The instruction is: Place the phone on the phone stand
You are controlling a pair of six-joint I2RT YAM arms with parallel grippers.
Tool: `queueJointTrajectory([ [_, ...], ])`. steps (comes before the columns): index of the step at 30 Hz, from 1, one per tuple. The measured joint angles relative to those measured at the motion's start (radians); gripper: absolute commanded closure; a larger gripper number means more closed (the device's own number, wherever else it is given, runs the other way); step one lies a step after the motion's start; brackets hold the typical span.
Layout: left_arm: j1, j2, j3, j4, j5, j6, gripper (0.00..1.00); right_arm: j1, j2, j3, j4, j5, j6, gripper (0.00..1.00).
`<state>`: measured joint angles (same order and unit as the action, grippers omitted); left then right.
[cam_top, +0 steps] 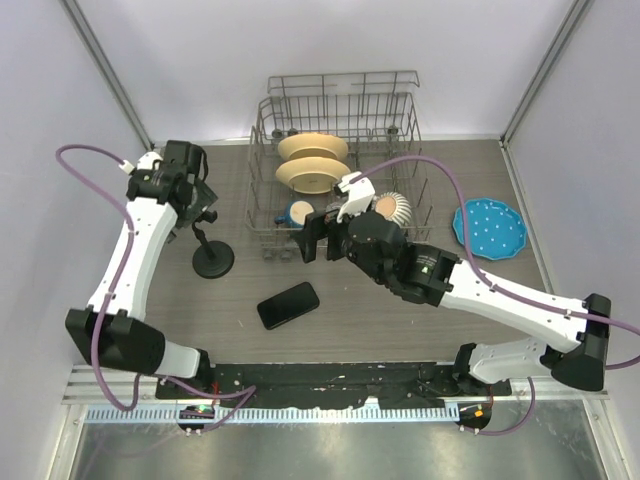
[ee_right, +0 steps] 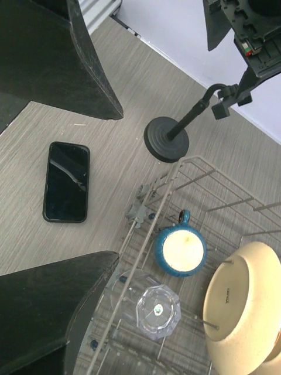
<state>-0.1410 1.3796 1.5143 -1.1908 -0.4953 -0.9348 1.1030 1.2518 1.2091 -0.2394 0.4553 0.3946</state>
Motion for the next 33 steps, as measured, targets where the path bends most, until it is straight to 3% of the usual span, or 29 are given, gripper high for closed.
queueJointTrajectory([
  [11, 0.0, 0.132, 0.057, -0.071, 0.009, -0.144, 0.0, -0.003, -0.14, -0.072, 0.043, 0.11, -0.048, 0.0],
  [18, 0.0, 0.186, 0.06, -0.089, 0.005, -0.18, 0.0, -0.003, -0.129, -0.082, 0.053, 0.122, -0.051, 0.0],
  [26, 0.0, 0.159, -0.03, 0.032, -0.009, -0.078, 0.3, -0.004, -0.064, -0.082, 0.054, 0.049, -0.053, 0.01],
  [33, -0.001, 0.049, -0.185, 0.115, -0.016, 0.134, 0.65, -0.003, 0.032, -0.082, 0.06, -0.043, -0.078, 0.0],
])
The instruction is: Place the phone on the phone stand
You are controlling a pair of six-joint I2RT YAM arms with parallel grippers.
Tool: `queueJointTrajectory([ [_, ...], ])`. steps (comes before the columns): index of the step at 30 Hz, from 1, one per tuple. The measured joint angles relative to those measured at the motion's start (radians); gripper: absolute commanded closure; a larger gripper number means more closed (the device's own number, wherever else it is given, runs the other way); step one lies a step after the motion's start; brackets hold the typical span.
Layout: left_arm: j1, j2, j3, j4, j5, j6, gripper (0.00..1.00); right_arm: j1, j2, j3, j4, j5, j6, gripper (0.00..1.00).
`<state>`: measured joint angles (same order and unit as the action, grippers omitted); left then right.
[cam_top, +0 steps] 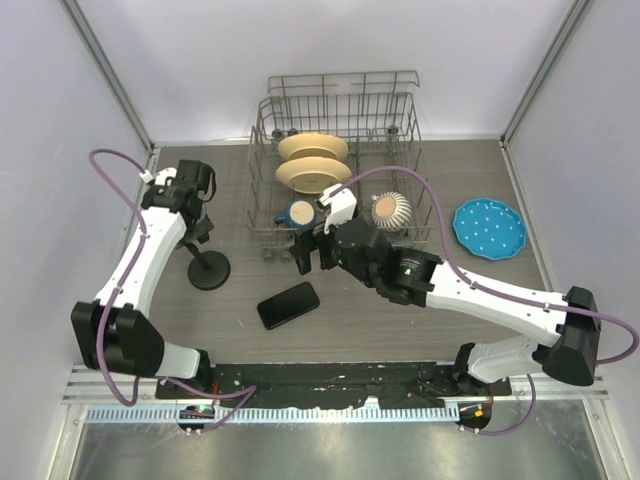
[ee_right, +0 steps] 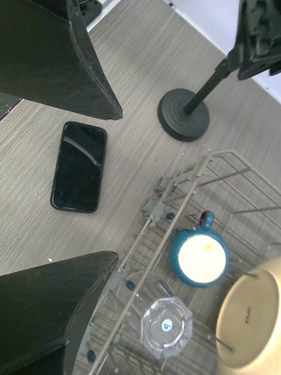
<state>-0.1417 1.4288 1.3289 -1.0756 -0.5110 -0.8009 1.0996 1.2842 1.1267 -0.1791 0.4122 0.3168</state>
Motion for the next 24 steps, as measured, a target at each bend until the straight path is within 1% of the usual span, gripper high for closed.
queueJointTrajectory([
  [1, 0.0, -0.023, -0.015, 0.01, -0.002, 0.039, 0.66, 0.0, 0.014, 0.0, 0.0, -0.011, -0.003, 0.01],
  [2, 0.0, -0.056, -0.038, 0.02, 0.007, 0.088, 0.71, 0.0, 0.027, 0.0, 0.0, -0.023, -0.006, 0.01],
  [3, 0.001, -0.084, -0.056, 0.028, 0.017, 0.118, 0.73, 0.0, 0.038, 0.0, 0.002, -0.034, -0.009, 0.0],
  [4, 0.001, -0.107, -0.069, 0.033, 0.027, 0.146, 0.73, 0.0, 0.045, 0.0, 0.003, -0.044, -0.013, 0.0],
  [8, 0.003, -0.21, -0.137, 0.076, 0.119, 0.276, 0.78, 0.0, 0.076, 0.0, 0.031, -0.104, -0.035, 0.0],
  [9, 0.003, -0.23, -0.15, 0.088, 0.15, 0.305, 0.81, 0.0, 0.081, 0.0, 0.04, -0.117, -0.04, 0.0],
  [10, 0.003, -0.244, -0.159, 0.095, 0.176, 0.328, 0.81, 0.0, 0.087, 0.0, 0.048, -0.128, -0.045, 0.0],
  [11, 0.003, -0.254, -0.163, 0.099, 0.205, 0.355, 0.76, 0.0, 0.091, 0.0, 0.053, -0.137, -0.049, 0.0],
  [12, 0.003, -0.256, -0.163, 0.1, 0.226, 0.374, 0.69, 0.0, 0.096, 0.0, 0.059, -0.147, -0.053, 0.0],
  [13, 0.003, -0.256, -0.163, 0.106, 0.25, 0.399, 0.58, 0.0, 0.101, 0.0, 0.063, -0.155, -0.057, 0.0],
  [14, 0.003, -0.253, -0.161, 0.11, 0.264, 0.425, 0.37, 0.0, 0.106, 0.0, 0.068, -0.166, -0.062, 0.0],
  [16, 0.002, -0.242, -0.153, 0.109, 0.283, 0.473, 0.22, 0.0, 0.119, 0.0, 0.076, -0.19, -0.077, 0.0],
  [17, 0.002, -0.237, -0.151, 0.11, 0.293, 0.496, 0.01, 0.0, 0.125, 0.0, 0.081, -0.202, -0.084, 0.0],
  [21, -0.013, -0.241, -0.151, 0.11, 0.301, 0.547, 0.0, 0.0, 0.149, 0.001, 0.091, -0.25, -0.125, 0.0],
  [24, -0.021, -0.293, -0.151, 0.118, 0.319, 0.551, 0.0, -0.008, 0.16, 0.001, 0.098, -0.298, -0.149, 0.0],
])
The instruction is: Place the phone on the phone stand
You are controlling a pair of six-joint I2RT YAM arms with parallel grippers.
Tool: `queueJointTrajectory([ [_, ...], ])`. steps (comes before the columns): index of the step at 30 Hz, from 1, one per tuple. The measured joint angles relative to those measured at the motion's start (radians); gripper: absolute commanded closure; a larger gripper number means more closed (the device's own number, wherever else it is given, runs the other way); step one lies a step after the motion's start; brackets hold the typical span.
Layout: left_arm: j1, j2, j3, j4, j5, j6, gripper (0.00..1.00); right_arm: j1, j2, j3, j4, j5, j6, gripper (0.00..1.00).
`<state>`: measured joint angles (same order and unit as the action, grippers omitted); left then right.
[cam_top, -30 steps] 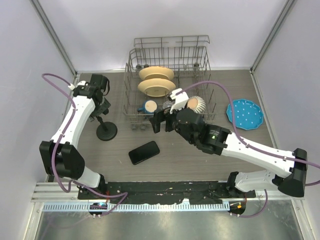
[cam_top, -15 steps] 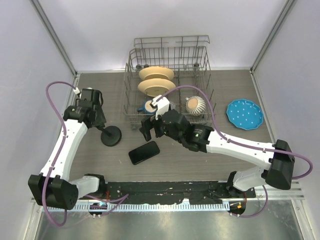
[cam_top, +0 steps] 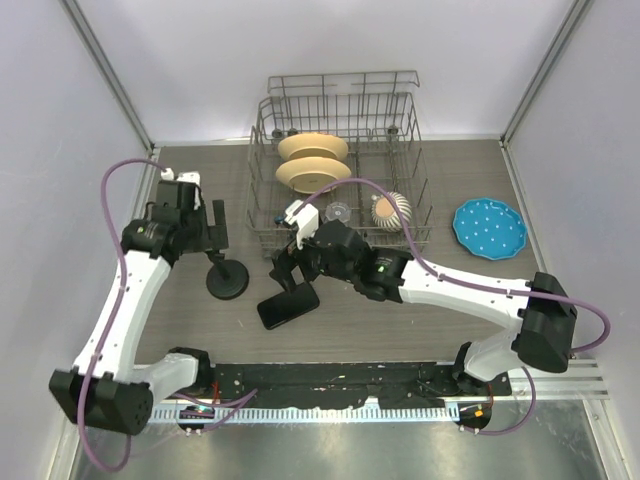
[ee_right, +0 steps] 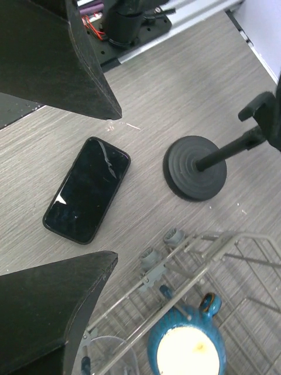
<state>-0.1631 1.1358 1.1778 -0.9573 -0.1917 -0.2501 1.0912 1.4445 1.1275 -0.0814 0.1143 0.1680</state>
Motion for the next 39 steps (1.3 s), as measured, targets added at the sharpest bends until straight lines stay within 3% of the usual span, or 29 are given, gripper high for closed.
queueJointTrajectory([
  [11, 0.0, -0.455, -0.041, 0.084, 0.095, -0.143, 0.01, -0.047, 0.075, 0.071, 0.082, -0.248, -0.095, 0.02],
  [19, 0.0, -0.595, -0.221, 0.118, 0.158, -0.478, 0.0, -0.113, 0.214, 0.197, 0.169, -0.508, -0.278, 0.16],
  [22, 0.0, -0.626, -0.332, 0.164, 0.197, -0.613, 0.0, -0.179, 0.296, 0.287, 0.186, -0.581, -0.286, 0.22],
  [27, 0.0, -0.659, -0.501, 0.256, 0.214, -0.84, 0.0, -0.236, 0.401, 0.424, 0.155, -0.591, -0.209, 0.23],
  [32, 0.0, -0.689, -0.568, 0.352, 0.157, -0.961, 0.06, -0.227, 0.335, 0.302, 0.221, -0.577, -0.088, 0.23],
  [39, 0.0, -0.721, -0.697, 0.514, 0.08, -1.054, 0.23, -0.22, 0.178, 0.104, 0.286, -0.534, 0.011, 0.23],
])
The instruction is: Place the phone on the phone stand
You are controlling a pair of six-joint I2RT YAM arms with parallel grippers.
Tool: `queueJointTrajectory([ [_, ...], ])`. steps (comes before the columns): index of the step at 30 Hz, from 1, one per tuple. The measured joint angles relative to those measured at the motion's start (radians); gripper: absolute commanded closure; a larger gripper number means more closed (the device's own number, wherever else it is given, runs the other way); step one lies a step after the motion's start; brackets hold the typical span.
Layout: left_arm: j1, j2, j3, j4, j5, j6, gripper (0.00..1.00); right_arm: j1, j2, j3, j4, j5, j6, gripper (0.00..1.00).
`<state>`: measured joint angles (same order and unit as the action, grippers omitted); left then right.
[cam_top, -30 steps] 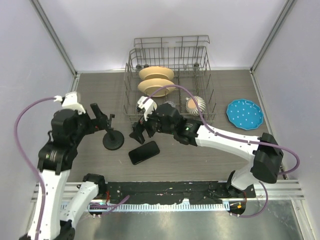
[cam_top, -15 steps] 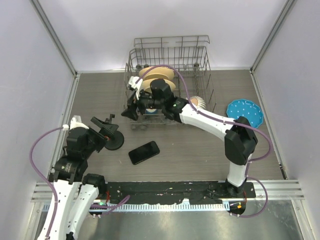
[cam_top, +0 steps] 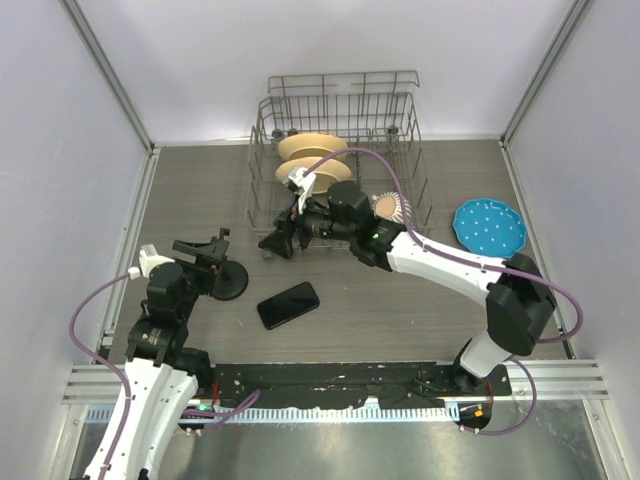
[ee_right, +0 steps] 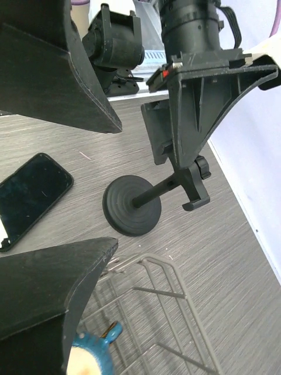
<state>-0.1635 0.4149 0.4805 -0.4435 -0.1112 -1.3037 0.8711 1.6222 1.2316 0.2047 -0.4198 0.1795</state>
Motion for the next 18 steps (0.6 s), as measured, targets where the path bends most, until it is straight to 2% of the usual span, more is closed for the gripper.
queueJointTrajectory([
  [6, 0.0, 0.008, -0.022, 0.093, -0.019, 0.005, 0.35, 0.0, -0.089, -0.069, 0.019, 0.053, 0.014, 0.23],
  [7, 0.0, 0.008, -0.025, 0.116, -0.019, 0.008, 0.43, 0.0, -0.099, -0.083, 0.024, 0.06, 0.016, 0.23],
  [10, 0.001, 0.012, -0.032, 0.154, -0.015, 0.029, 0.56, 0.0, -0.109, -0.109, 0.029, 0.066, 0.027, 0.23],
  [12, 0.005, 0.026, -0.033, 0.154, 0.002, 0.037, 0.58, 0.0, -0.109, -0.121, 0.027, 0.068, 0.034, 0.23],
  [14, 0.013, 0.047, -0.031, 0.161, 0.037, 0.049, 0.7, 0.0, -0.109, -0.13, 0.028, 0.068, 0.04, 0.23],
  [16, 0.026, 0.062, -0.025, 0.17, 0.074, 0.064, 0.9, 0.0, -0.108, -0.135, 0.029, 0.068, 0.044, 0.23],
  [18, 0.04, 0.074, -0.019, 0.181, 0.105, 0.082, 0.97, 0.0, -0.108, -0.141, 0.034, 0.066, 0.053, 0.23],
])
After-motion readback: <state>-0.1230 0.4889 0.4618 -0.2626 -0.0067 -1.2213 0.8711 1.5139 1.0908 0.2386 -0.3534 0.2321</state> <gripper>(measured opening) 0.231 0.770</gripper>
